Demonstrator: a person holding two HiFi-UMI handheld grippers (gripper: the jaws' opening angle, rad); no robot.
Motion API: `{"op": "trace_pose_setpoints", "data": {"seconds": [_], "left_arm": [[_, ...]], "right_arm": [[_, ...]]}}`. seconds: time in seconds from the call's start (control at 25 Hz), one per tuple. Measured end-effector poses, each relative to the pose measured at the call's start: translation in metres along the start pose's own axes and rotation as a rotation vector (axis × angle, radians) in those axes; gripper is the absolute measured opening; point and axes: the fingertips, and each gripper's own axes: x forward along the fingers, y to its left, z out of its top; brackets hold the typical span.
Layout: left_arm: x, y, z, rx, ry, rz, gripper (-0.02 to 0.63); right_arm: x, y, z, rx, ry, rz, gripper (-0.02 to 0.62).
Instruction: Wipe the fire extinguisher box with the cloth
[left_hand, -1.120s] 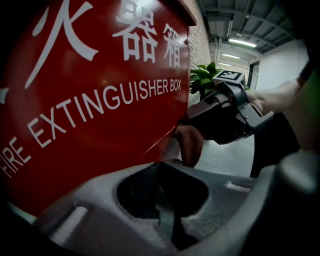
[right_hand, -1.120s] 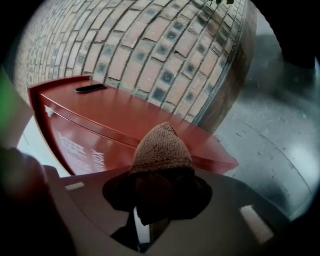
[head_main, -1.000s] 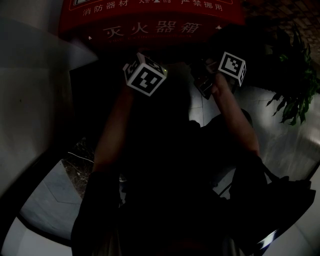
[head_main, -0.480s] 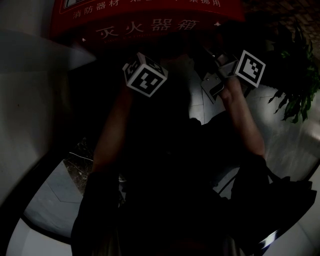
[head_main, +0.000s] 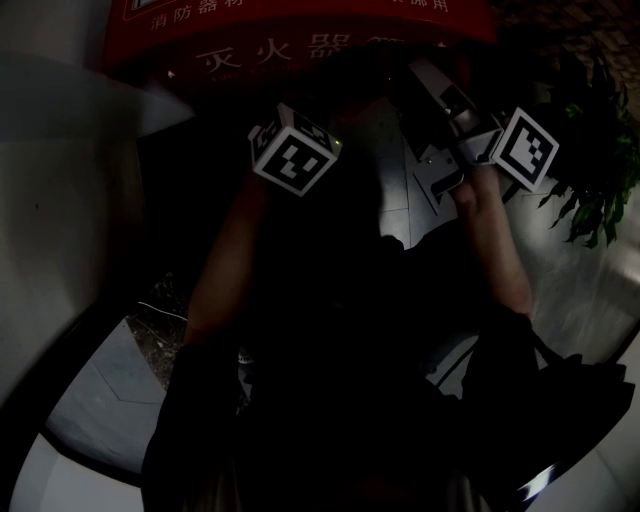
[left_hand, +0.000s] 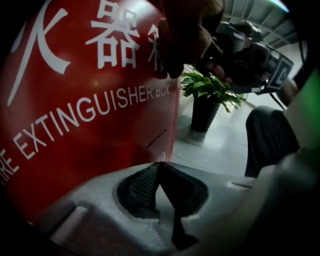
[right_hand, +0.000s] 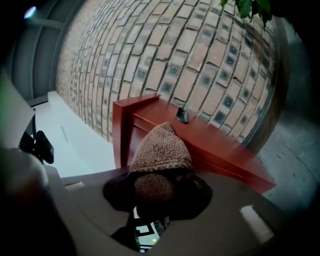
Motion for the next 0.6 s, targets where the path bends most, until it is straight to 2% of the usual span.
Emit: {"op": "trace_pose_setpoints", "data": {"seconds": [0.2,0.6], "left_arm": [[0.001,0.001,-0.004,0.026,0.016,0.017,0.003],[0.004,0.003,-0.001,0.024,0.004,0.021,0.003]], "right_arm": [[0.0,0.011,0.003,0.001,-0.002,0.022,0.123],[0.003,0.045,0.016,-0.024,-0.007,0.096,0.123]]}}
